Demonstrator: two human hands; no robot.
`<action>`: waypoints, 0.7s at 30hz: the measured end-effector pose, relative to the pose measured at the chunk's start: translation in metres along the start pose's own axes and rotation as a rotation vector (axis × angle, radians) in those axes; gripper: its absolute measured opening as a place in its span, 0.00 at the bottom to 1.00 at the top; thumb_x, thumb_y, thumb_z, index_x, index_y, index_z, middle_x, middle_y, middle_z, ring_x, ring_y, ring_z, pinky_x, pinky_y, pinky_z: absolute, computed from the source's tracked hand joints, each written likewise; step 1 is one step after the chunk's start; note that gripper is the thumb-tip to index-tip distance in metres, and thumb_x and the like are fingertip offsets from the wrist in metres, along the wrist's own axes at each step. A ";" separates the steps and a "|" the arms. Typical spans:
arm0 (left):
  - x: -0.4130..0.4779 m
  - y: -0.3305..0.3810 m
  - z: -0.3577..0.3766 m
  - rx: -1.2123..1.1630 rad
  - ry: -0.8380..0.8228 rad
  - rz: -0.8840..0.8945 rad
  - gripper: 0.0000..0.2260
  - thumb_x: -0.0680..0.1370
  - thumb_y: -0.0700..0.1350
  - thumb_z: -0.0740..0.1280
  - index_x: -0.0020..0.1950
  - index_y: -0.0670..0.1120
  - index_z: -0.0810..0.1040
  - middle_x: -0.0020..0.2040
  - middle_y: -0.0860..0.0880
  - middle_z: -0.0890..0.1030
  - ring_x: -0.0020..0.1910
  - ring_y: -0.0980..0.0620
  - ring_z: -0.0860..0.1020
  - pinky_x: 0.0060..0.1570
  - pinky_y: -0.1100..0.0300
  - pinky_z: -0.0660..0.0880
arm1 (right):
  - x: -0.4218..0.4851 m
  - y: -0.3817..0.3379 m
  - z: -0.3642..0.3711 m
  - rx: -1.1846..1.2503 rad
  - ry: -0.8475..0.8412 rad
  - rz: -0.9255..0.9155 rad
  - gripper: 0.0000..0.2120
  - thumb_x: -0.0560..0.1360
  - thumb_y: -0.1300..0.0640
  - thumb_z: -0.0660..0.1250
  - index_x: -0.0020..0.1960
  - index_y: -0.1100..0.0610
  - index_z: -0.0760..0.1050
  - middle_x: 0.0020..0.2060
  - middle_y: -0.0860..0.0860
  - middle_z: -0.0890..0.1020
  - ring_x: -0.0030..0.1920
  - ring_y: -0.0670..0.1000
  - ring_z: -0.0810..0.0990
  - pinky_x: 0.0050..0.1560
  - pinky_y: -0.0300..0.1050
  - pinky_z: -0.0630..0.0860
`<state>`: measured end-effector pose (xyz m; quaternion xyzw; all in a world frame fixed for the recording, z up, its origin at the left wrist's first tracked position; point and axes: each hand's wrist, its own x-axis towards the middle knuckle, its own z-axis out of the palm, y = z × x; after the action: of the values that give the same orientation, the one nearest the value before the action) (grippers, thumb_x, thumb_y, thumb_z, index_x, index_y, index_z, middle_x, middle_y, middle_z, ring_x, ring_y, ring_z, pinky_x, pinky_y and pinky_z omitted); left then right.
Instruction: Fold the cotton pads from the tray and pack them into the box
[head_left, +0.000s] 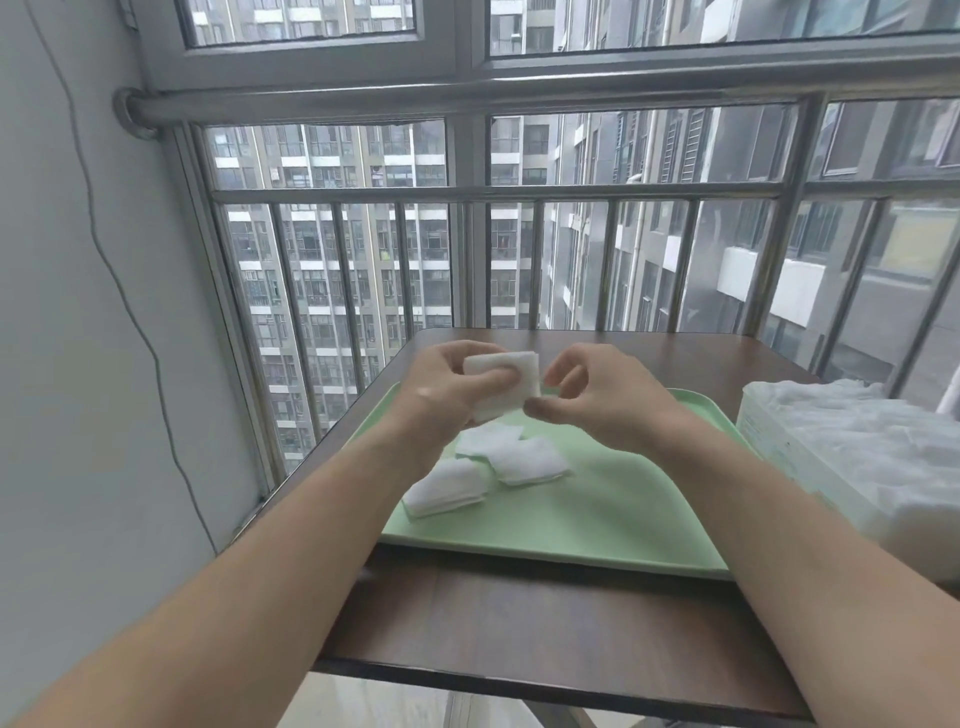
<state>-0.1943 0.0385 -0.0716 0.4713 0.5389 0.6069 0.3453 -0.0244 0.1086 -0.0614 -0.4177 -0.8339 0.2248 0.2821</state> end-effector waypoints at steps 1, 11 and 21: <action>0.001 0.000 -0.002 -0.009 0.039 -0.001 0.07 0.74 0.39 0.75 0.50 0.46 0.83 0.48 0.45 0.82 0.48 0.46 0.82 0.53 0.48 0.81 | 0.000 0.001 -0.001 -0.088 -0.035 -0.016 0.15 0.72 0.44 0.75 0.54 0.50 0.79 0.44 0.46 0.81 0.45 0.47 0.80 0.43 0.42 0.72; 0.007 -0.001 -0.011 -0.053 0.142 -0.032 0.11 0.74 0.41 0.76 0.54 0.45 0.80 0.54 0.43 0.83 0.46 0.48 0.83 0.38 0.59 0.79 | -0.006 -0.001 0.009 -0.229 -0.362 -0.043 0.09 0.71 0.48 0.76 0.43 0.49 0.79 0.44 0.46 0.82 0.44 0.49 0.80 0.44 0.42 0.75; 0.006 0.000 -0.011 -0.147 0.195 -0.048 0.09 0.77 0.38 0.72 0.56 0.40 0.78 0.53 0.41 0.81 0.34 0.52 0.85 0.40 0.56 0.84 | 0.000 0.001 -0.008 0.631 -0.198 0.020 0.15 0.70 0.70 0.75 0.55 0.64 0.78 0.38 0.50 0.82 0.38 0.48 0.78 0.39 0.40 0.73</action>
<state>-0.2064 0.0403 -0.0696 0.3704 0.5351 0.6793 0.3391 -0.0183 0.1107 -0.0561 -0.2939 -0.7424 0.5142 0.3131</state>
